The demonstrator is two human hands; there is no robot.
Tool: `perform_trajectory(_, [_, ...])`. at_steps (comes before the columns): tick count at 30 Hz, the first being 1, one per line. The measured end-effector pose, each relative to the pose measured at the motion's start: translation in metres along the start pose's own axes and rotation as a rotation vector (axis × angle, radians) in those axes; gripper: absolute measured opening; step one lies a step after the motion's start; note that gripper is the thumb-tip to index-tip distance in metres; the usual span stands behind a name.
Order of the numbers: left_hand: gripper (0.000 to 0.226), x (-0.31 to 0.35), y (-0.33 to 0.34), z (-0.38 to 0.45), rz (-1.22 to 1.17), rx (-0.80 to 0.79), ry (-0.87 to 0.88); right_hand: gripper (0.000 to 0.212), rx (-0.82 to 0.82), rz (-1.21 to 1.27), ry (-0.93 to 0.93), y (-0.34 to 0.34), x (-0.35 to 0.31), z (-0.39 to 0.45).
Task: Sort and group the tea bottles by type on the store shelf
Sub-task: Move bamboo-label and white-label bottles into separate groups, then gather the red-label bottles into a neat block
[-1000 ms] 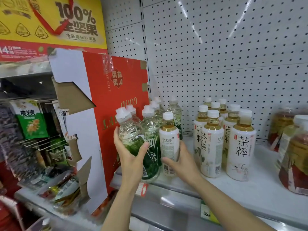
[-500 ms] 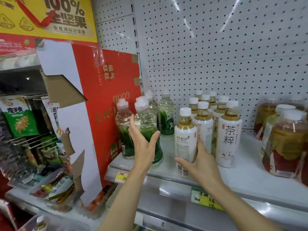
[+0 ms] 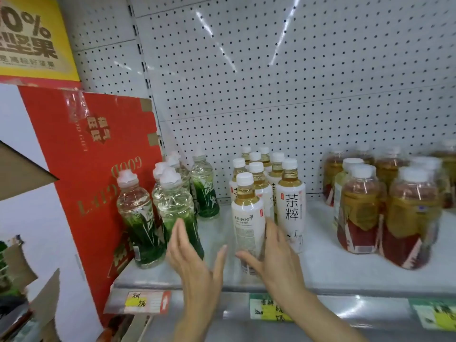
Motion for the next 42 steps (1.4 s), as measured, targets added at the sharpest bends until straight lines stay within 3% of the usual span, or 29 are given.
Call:
perform_trajectory(3, [0.090, 0.033, 0.028, -0.021, -0.065, -0.164, 0.100, 0.091, -0.053, 0.009, -0.010, 0.003, 0.012, 0.003])
perform_trajectory(7, [0.093, 0.041, 0.059, -0.026, -0.211, -0.429, 0.053, 0.076, -0.140, 0.149, 0.035, 0.006, 0.036, 0.004])
perform_trajectory(15, [0.100, 0.025, 0.077, -0.024, -0.249, -0.580, -0.037, 0.064, -0.114, 0.051, -0.057, 0.004, 0.031, 0.004])
perform_trajectory(21, [0.110, 0.021, 0.079, -0.032, -0.153, -0.561, -0.039, 0.044, 0.089, -0.269, -0.225, -0.020, 0.050, -0.017])
perform_trajectory(23, [0.106, 0.024, 0.068, -0.027, 0.024, -0.421, -0.005, 0.041, 0.177, -0.316, -0.298, -0.037, 0.057, -0.026])
perform_trajectory(26, [0.080, 0.078, 0.041, -0.018, 0.038, -0.074, 0.291, 0.040, 0.297, -0.356, -0.361, -0.067, 0.076, -0.037])
perform_trajectory(28, [0.069, 0.117, 0.043, -0.017, -0.066, -0.042, 0.446, 0.039, 0.386, -0.370, -0.362, -0.093, 0.091, -0.043])
perform_trajectory(30, [0.062, 0.146, 0.061, -0.014, -0.153, -0.111, 0.510, 0.038, 0.469, -0.379, -0.366, -0.121, 0.103, -0.049])
perform_trajectory(34, [0.060, 0.182, 0.121, 0.004, -0.231, -0.325, 0.433, 0.051, 0.584, -0.372, -0.302, -0.174, 0.129, -0.041])
perform_trajectory(38, [0.092, 0.192, 0.205, 0.011, -0.401, -0.612, 0.076, 0.078, 0.562, -0.333, -0.191, -0.212, 0.151, -0.018])
perform_trajectory(40, [0.107, 0.200, 0.234, 0.005, -0.444, -0.654, -0.034, 0.088, 0.534, -0.282, -0.155, -0.225, 0.162, -0.009])
perform_trajectory(42, [0.106, 0.200, 0.246, -0.003, -0.390, -0.607, -0.087, 0.096, 0.496, -0.226, -0.126, -0.233, 0.176, 0.002])
Point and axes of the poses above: each hand's wrist, its own z-axis towards the middle knuckle, its own y-axis out of the palm, x = y × z, the point moved 9 cm from there along z, towards the middle knuckle, and after that the axes turned 14 degrees about y, right-handed, at the moved point
